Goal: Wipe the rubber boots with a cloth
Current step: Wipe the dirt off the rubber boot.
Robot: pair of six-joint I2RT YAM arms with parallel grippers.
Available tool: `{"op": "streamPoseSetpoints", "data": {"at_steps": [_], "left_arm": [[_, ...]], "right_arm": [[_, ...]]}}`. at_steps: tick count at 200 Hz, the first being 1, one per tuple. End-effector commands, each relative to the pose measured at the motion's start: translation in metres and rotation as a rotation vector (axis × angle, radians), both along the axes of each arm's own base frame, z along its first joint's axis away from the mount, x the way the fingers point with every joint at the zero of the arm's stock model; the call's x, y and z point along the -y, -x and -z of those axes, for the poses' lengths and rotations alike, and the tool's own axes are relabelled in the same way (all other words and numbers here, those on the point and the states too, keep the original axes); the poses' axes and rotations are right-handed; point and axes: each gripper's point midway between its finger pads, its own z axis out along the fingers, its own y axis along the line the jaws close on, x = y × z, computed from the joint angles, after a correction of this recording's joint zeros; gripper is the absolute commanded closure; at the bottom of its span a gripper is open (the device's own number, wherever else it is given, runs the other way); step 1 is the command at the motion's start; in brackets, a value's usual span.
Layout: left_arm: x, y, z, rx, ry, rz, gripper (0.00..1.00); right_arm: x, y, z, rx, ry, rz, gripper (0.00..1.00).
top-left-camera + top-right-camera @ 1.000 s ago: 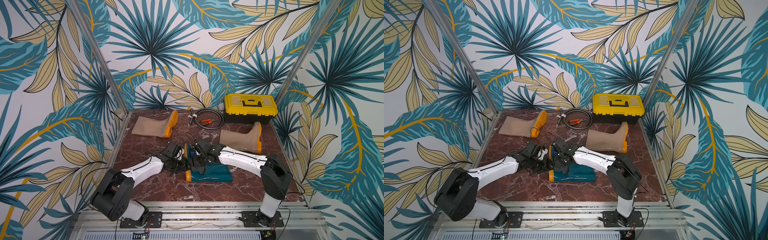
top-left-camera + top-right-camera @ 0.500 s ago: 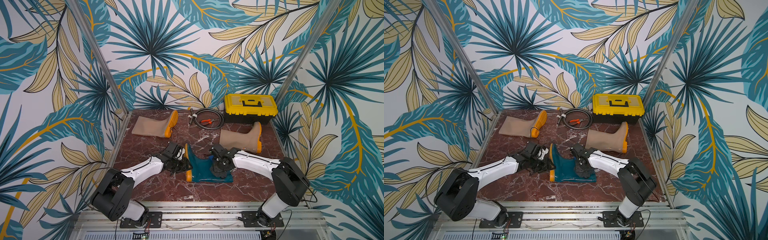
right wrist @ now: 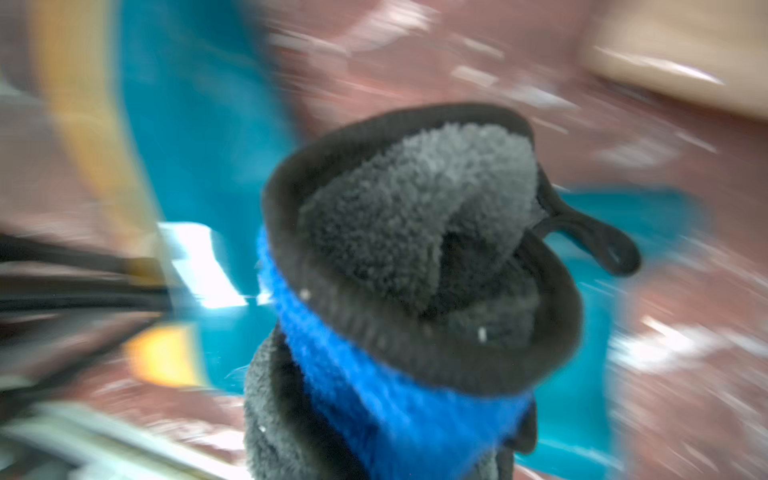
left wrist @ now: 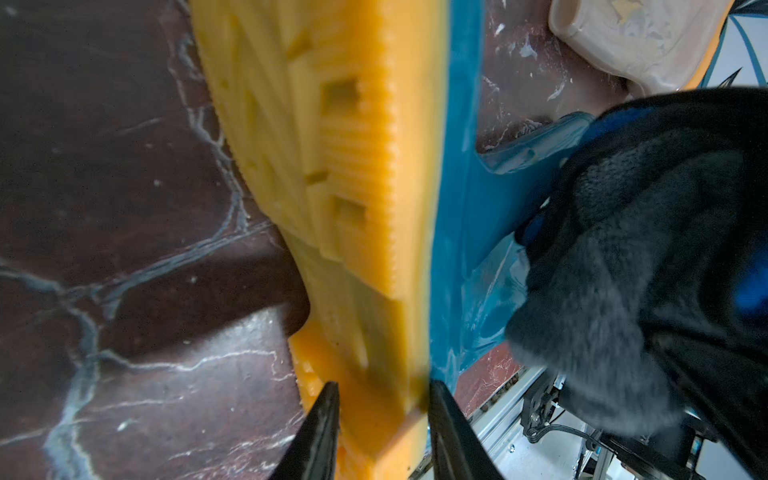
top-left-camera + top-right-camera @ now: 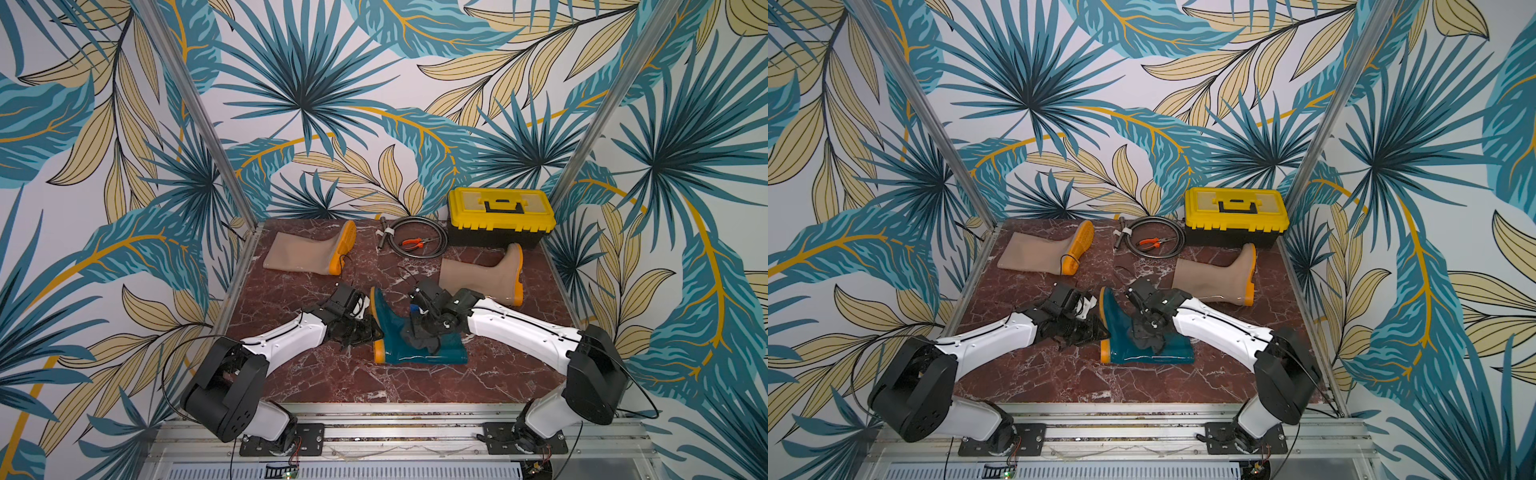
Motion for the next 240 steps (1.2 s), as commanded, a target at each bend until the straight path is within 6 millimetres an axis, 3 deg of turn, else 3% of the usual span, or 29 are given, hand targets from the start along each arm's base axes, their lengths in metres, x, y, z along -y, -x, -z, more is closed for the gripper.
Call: {"op": "streamPoseSetpoints", "data": {"at_steps": [1, 19, 38, 65, 71, 106, 120, 145, 163, 190, 212, 240], "left_arm": [[0.007, -0.001, -0.005, 0.011, 0.035, 0.020, 0.68], [0.008, -0.002, -0.002, 0.004, 0.031, 0.025, 0.70], [0.008, -0.002, 0.002, -0.002, 0.024, 0.032, 0.71], [0.006, -0.001, 0.010, -0.008, 0.003, 0.035, 0.73], [0.005, 0.000, 0.011, -0.008, 0.001, 0.036, 0.73], [0.004, 0.001, 0.009, 0.000, 0.000, 0.039, 0.73], [0.008, -0.001, 0.005, 0.006, 0.012, 0.052, 0.72], [0.019, -0.007, -0.016, 0.019, 0.058, 0.094, 0.59], [0.022, -0.010, -0.028, 0.042, 0.066, 0.107, 0.56], [0.018, -0.007, -0.022, 0.020, 0.044, 0.098, 0.54], [0.012, -0.003, -0.006, -0.004, 0.000, 0.087, 0.54], [0.011, -0.002, 0.006, -0.022, -0.028, 0.090, 0.54]], "right_arm": [[-0.037, 0.009, 0.028, -0.085, -0.035, -0.042, 1.00], [-0.048, 0.012, 0.051, -0.139, -0.030, -0.059, 1.00], [-0.032, 0.015, 0.071, -0.161, 0.052, -0.049, 1.00], [0.022, 0.017, 0.083, -0.186, 0.176, 0.022, 1.00], [0.042, 0.011, 0.084, -0.197, 0.183, 0.071, 1.00], [0.133, 0.017, 0.092, -0.239, 0.297, 0.208, 1.00], [0.153, 0.023, 0.095, -0.275, 0.315, 0.259, 1.00], [0.123, 0.013, 0.057, -0.217, 0.169, 0.242, 1.00], [0.102, 0.012, 0.030, -0.157, 0.062, 0.230, 1.00], [0.056, 0.012, 0.004, -0.090, -0.060, 0.158, 1.00], [0.007, 0.015, 0.002, -0.073, -0.113, 0.069, 1.00], [-0.046, 0.028, 0.022, -0.119, -0.134, -0.036, 1.00]]}}
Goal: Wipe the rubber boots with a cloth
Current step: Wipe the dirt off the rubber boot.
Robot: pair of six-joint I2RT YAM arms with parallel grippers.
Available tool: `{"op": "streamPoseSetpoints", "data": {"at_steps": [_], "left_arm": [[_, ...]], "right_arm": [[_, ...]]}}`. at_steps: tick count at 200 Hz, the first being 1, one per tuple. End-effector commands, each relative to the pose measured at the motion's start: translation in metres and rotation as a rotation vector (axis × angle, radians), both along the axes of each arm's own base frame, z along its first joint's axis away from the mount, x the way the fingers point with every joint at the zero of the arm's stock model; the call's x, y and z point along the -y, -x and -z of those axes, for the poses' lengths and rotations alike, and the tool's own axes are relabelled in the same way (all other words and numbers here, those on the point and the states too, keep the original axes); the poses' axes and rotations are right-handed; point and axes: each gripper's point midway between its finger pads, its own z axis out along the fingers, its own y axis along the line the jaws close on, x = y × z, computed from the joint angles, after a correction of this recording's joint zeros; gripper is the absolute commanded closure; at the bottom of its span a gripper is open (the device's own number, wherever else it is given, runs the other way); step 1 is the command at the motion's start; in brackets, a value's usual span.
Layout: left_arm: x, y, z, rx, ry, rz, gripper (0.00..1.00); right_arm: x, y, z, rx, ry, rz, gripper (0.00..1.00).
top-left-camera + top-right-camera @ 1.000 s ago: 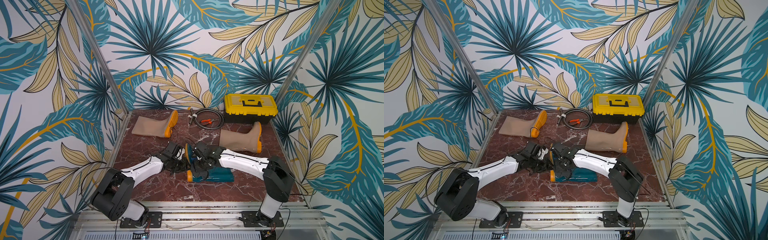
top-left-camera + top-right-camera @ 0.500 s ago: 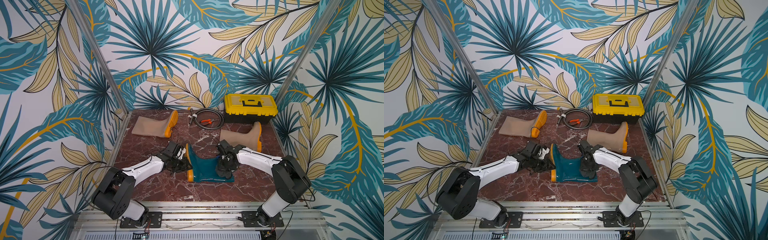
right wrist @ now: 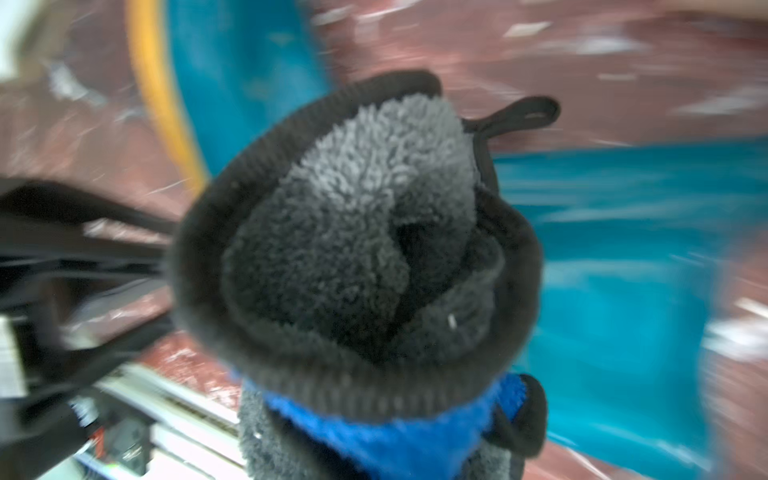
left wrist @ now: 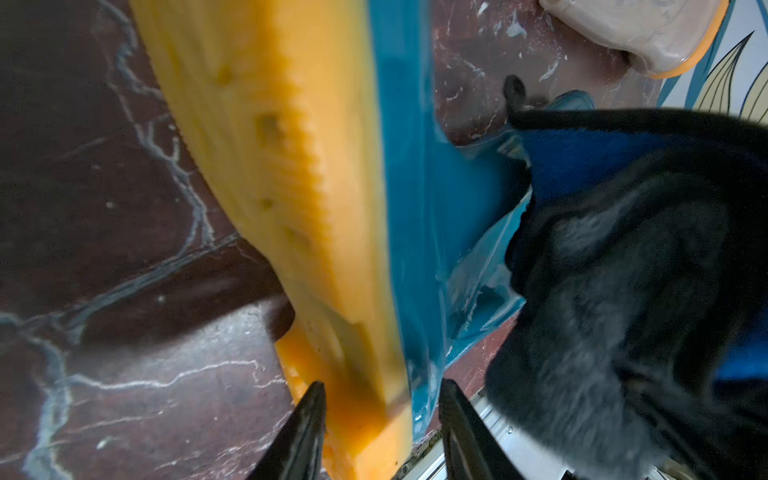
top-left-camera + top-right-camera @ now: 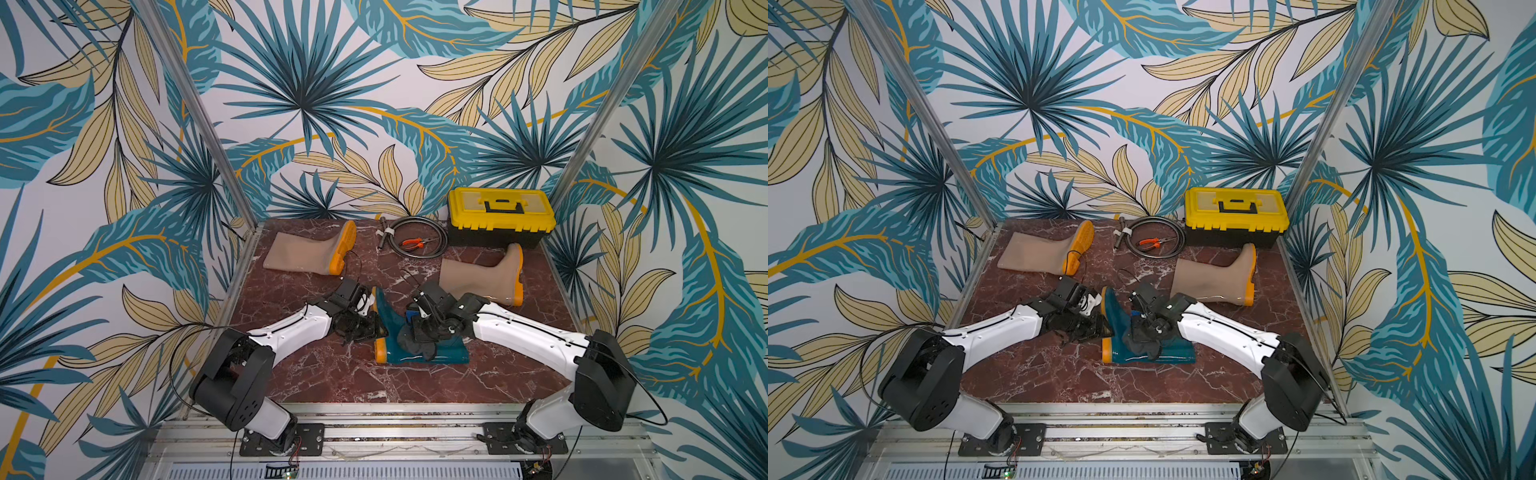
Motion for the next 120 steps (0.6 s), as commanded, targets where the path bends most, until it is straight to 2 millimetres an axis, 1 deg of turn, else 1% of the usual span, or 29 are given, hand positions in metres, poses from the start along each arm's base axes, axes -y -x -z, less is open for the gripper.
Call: {"op": "streamPoseSetpoints", "data": {"at_steps": [1, 14, 20, 27, 38, 54, 79, 88, 102, 110, 120], "left_arm": [[0.002, 0.002, 0.009, -0.003, -0.016, 0.025, 0.54], [0.001, 0.003, 0.013, -0.008, -0.026, 0.026, 0.54], [0.000, 0.003, 0.015, -0.011, -0.032, 0.023, 0.54], [-0.001, 0.004, 0.017, -0.013, -0.039, 0.022, 0.54], [-0.002, 0.005, 0.021, -0.020, -0.047, 0.025, 0.56], [-0.002, 0.006, 0.025, -0.024, -0.053, 0.031, 0.57], [-0.002, 0.006, 0.025, -0.019, -0.055, 0.038, 0.59], [-0.003, 0.006, 0.025, -0.017, -0.056, 0.041, 0.59], [-0.003, 0.007, 0.025, -0.016, -0.055, 0.047, 0.60], [-0.003, 0.007, 0.025, -0.016, -0.053, 0.049, 0.60], [-0.003, 0.008, 0.026, -0.016, -0.053, 0.051, 0.60]], "right_arm": [[-0.041, 0.008, 0.015, -0.039, -0.043, -0.057, 1.00], [-0.053, 0.014, 0.024, -0.045, -0.021, -0.093, 1.00], [-0.055, 0.017, 0.030, -0.046, -0.004, -0.104, 1.00], [-0.051, 0.019, 0.038, -0.052, 0.032, -0.103, 1.00], [-0.036, 0.024, 0.052, -0.069, 0.103, -0.092, 1.00], [0.000, 0.030, 0.068, -0.073, 0.236, -0.060, 1.00], [0.081, 0.045, 0.083, -0.100, 0.443, 0.017, 1.00], [0.110, 0.051, 0.087, -0.123, 0.476, 0.066, 1.00], [0.154, 0.056, 0.091, -0.166, 0.482, 0.172, 1.00], [0.172, 0.060, 0.090, -0.175, 0.473, 0.217, 1.00], [0.186, 0.060, 0.084, -0.161, 0.450, 0.263, 1.00]]}}
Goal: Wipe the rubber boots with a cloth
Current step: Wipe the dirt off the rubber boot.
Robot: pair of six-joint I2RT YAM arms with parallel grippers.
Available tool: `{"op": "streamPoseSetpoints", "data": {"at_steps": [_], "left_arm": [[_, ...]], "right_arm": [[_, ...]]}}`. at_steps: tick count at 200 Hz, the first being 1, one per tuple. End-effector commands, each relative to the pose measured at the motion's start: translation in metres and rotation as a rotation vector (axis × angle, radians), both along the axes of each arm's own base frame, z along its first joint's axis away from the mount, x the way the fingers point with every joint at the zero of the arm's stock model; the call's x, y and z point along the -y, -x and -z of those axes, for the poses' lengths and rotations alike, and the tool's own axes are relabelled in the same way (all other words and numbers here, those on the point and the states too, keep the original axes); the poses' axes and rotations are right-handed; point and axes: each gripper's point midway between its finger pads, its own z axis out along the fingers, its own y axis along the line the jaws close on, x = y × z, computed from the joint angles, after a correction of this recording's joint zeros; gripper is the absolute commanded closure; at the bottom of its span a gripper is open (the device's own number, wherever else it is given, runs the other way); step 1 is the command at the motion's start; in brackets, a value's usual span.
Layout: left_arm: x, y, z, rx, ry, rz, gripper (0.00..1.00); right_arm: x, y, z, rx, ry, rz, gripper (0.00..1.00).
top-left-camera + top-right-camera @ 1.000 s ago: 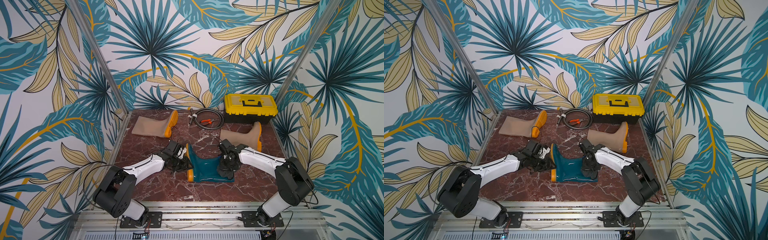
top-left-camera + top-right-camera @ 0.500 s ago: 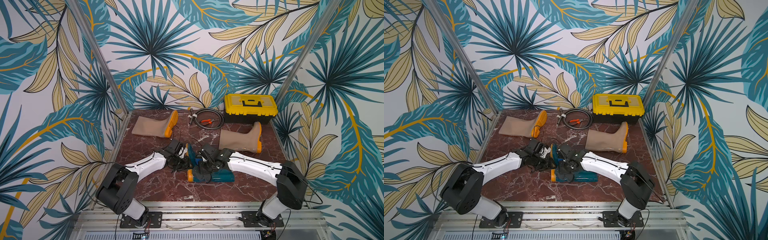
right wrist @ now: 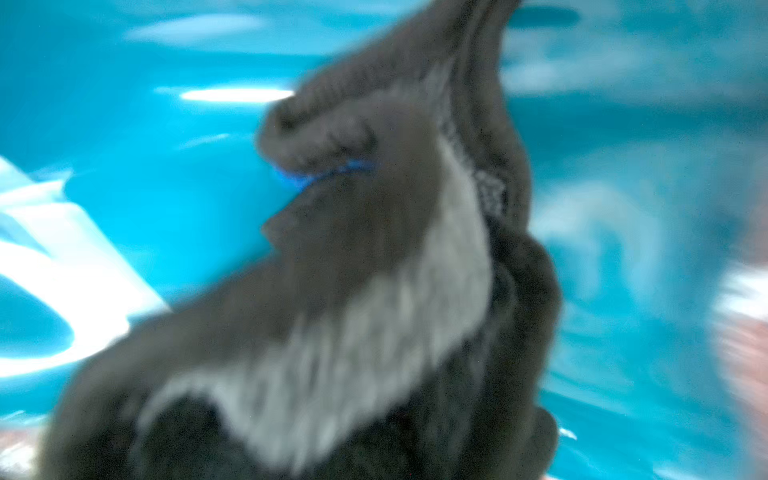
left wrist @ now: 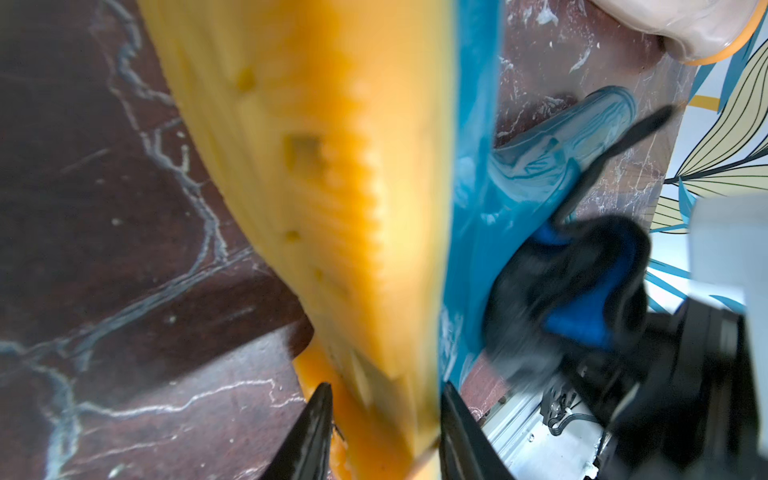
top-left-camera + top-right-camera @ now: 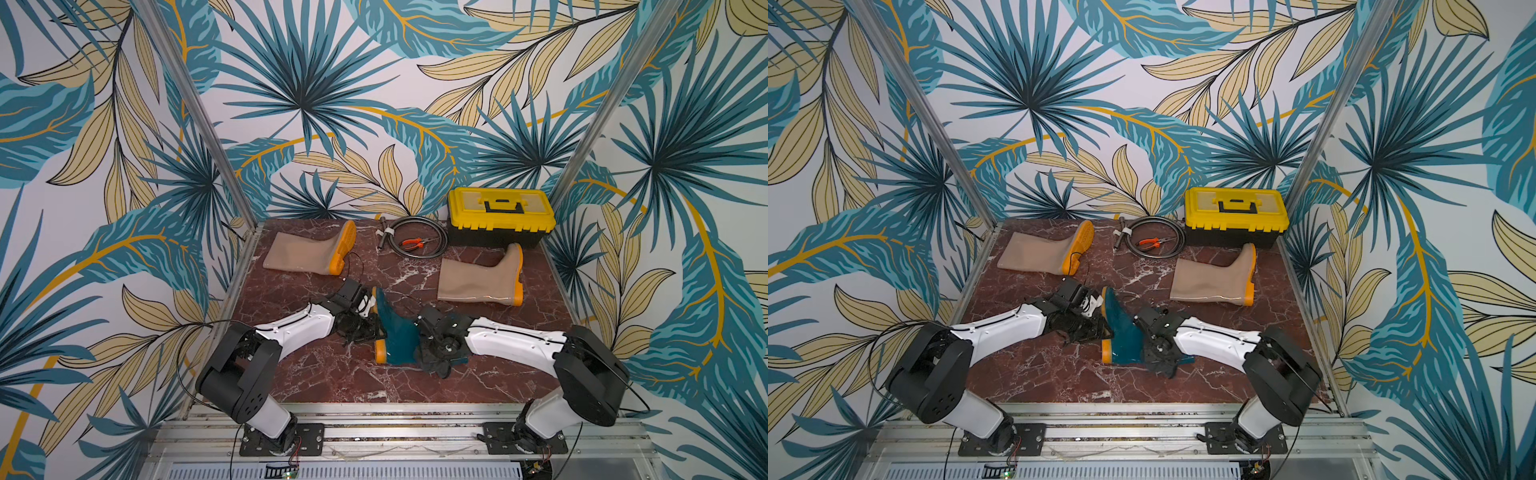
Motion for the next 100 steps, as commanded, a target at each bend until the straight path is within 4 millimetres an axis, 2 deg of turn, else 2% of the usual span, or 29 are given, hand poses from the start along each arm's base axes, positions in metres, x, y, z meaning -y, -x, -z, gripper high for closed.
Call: {"op": "streamPoseSetpoints", "data": {"at_steps": [1, 15, 32, 60, 71, 100], "left_arm": [[-0.002, 0.009, 0.012, -0.020, -0.020, 0.029, 0.60], [-0.002, 0.011, 0.013, -0.021, -0.020, 0.031, 0.60], [-0.003, 0.012, 0.014, -0.025, -0.022, 0.033, 0.60], [-0.001, 0.011, 0.012, -0.024, -0.013, 0.036, 0.60], [-0.001, 0.010, 0.010, -0.022, -0.010, 0.032, 0.60], [0.000, 0.009, 0.008, -0.016, -0.007, 0.035, 0.60]], "right_arm": [[0.092, 0.035, 0.010, -0.095, 0.206, 0.136, 1.00], [0.092, 0.029, -0.003, -0.046, 0.160, 0.155, 1.00], [0.065, 0.021, -0.013, -0.028, 0.028, 0.146, 1.00], [-0.009, 0.007, -0.041, 0.057, -0.062, 0.000, 1.00], [-0.047, 0.009, -0.053, 0.084, -0.089, -0.084, 1.00], [-0.129, 0.017, -0.057, 0.093, -0.197, -0.226, 1.00]]}}
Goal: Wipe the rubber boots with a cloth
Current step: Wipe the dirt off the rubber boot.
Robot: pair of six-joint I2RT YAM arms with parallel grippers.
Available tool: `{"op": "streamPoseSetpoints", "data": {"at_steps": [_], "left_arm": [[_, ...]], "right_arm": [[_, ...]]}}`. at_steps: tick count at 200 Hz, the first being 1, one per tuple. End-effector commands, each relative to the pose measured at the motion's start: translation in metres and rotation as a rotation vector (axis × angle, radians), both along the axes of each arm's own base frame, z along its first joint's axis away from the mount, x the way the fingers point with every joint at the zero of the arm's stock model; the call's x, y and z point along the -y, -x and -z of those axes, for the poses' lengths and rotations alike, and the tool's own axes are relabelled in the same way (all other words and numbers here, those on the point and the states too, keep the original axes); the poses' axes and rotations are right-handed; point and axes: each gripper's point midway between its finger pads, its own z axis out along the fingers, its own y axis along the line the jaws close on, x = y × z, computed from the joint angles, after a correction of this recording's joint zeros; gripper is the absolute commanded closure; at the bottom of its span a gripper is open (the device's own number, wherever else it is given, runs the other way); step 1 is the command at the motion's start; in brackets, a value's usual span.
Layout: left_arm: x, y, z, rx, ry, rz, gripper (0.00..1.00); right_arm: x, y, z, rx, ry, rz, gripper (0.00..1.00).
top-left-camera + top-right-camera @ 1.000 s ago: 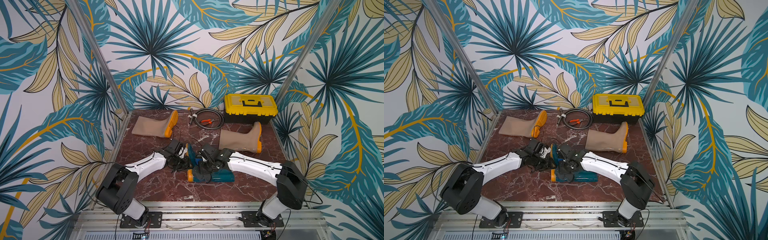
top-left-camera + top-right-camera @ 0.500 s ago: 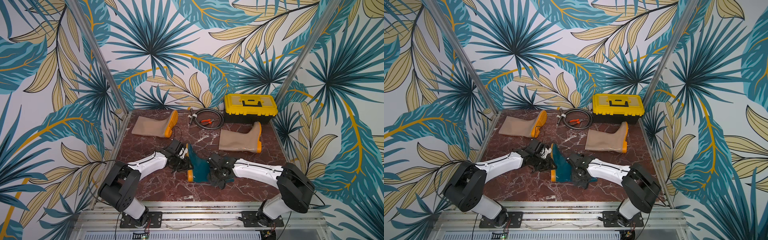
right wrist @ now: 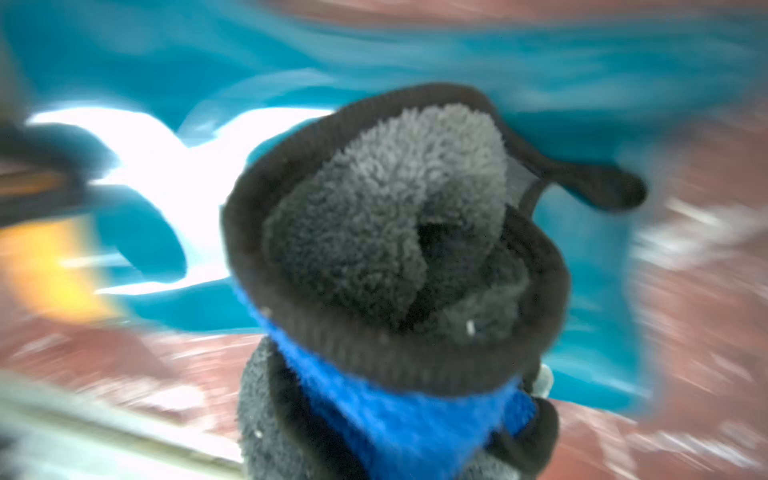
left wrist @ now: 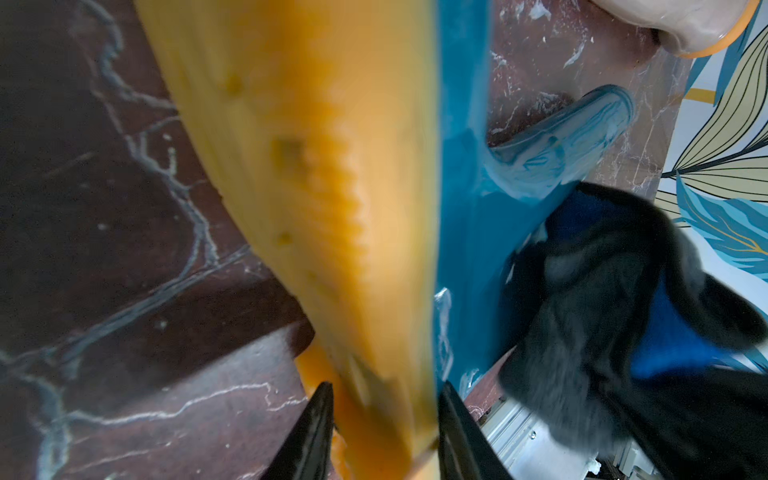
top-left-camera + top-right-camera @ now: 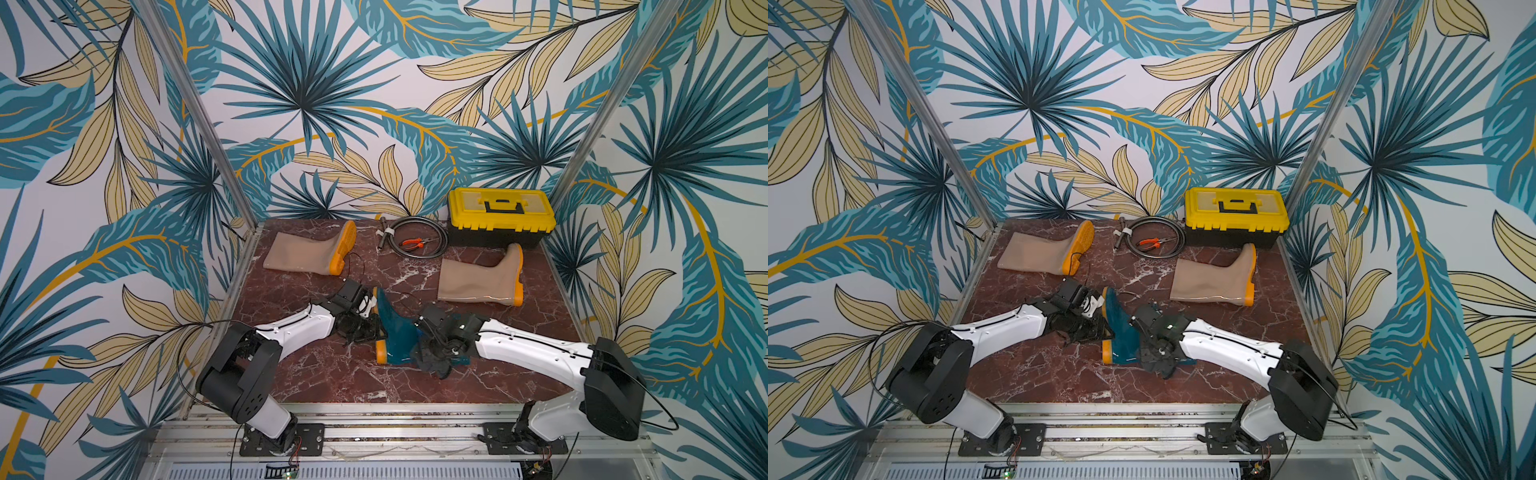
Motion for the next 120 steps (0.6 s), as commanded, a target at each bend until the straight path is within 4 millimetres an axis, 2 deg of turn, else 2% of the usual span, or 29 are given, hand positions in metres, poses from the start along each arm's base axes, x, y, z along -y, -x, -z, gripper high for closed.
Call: {"op": "streamPoseSetpoints", "data": {"at_steps": [1, 12, 26, 34, 46, 65, 83, 103, 120], "left_arm": [[-0.002, 0.009, 0.008, -0.023, -0.016, 0.021, 0.60], [-0.001, 0.008, 0.010, -0.026, -0.018, 0.023, 0.60], [0.000, 0.007, 0.011, -0.032, -0.018, 0.025, 0.60], [0.000, 0.007, 0.012, -0.033, -0.019, 0.027, 0.60], [0.001, 0.006, 0.013, -0.033, -0.018, 0.033, 0.60], [0.003, 0.005, 0.014, -0.032, -0.017, 0.047, 0.60], [0.005, 0.005, 0.016, -0.037, -0.016, 0.059, 0.61], [0.006, 0.004, 0.016, -0.037, -0.012, 0.067, 0.61], [0.006, 0.005, 0.017, -0.036, -0.012, 0.071, 0.61]], "right_arm": [[-0.055, 0.006, -0.001, 0.000, -0.089, -0.078, 1.00], [-0.075, 0.013, 0.008, -0.032, -0.103, -0.115, 1.00], [-0.086, 0.020, 0.027, -0.086, -0.101, -0.134, 1.00], [-0.085, 0.024, 0.037, -0.110, -0.094, -0.129, 1.00], [-0.068, 0.025, 0.051, -0.117, -0.041, -0.105, 1.00], [-0.016, 0.025, 0.070, -0.158, 0.080, -0.022, 1.00], [0.048, 0.025, 0.078, -0.192, 0.162, 0.098, 1.00], [0.122, 0.024, 0.072, -0.192, 0.245, 0.238, 1.00], [0.169, 0.029, 0.061, -0.179, 0.321, 0.299, 1.00]]}}
